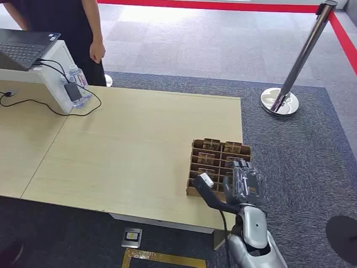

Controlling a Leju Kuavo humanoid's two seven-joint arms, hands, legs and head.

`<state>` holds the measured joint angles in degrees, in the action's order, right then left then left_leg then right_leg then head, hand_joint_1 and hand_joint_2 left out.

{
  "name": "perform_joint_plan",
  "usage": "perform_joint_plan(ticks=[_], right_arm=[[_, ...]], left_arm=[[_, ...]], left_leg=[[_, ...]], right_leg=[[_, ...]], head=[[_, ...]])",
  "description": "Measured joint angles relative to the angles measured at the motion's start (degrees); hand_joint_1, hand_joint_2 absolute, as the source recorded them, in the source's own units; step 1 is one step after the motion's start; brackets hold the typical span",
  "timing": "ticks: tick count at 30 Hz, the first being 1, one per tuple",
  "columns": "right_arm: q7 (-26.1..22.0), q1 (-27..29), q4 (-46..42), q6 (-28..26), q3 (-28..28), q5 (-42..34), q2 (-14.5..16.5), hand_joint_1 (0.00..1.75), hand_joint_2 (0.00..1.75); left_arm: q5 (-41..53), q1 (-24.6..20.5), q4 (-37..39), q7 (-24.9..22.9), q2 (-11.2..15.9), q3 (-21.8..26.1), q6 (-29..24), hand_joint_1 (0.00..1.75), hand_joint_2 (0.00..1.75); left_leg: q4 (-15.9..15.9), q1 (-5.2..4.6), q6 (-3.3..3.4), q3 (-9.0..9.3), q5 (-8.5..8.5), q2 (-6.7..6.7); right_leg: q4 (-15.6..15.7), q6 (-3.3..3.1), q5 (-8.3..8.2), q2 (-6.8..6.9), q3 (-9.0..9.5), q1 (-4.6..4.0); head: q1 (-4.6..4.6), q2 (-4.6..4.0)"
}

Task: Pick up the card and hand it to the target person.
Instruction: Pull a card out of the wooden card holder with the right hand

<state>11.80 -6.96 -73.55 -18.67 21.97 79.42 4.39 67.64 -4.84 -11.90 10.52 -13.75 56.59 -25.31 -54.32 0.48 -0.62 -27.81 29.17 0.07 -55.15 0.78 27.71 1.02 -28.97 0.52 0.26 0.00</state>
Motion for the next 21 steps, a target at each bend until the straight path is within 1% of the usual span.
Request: perform_joint_plan(ticks=[21], right_arm=[[1.0,-0.2,2.4,1.3,-0.1,1.6,0.5,0.82,1.75]], left_arm=[[0.3,0.0,0.0,0.1,0.0,0.0,0.0,0.00,1.75]], left_leg=[[0.0,0.00,0.00,-0.01,0.00,0.00]], right_leg=[[0.0,0.00,0.00,0.00,0.00,0.00]], head=[[0.00,0.00]])
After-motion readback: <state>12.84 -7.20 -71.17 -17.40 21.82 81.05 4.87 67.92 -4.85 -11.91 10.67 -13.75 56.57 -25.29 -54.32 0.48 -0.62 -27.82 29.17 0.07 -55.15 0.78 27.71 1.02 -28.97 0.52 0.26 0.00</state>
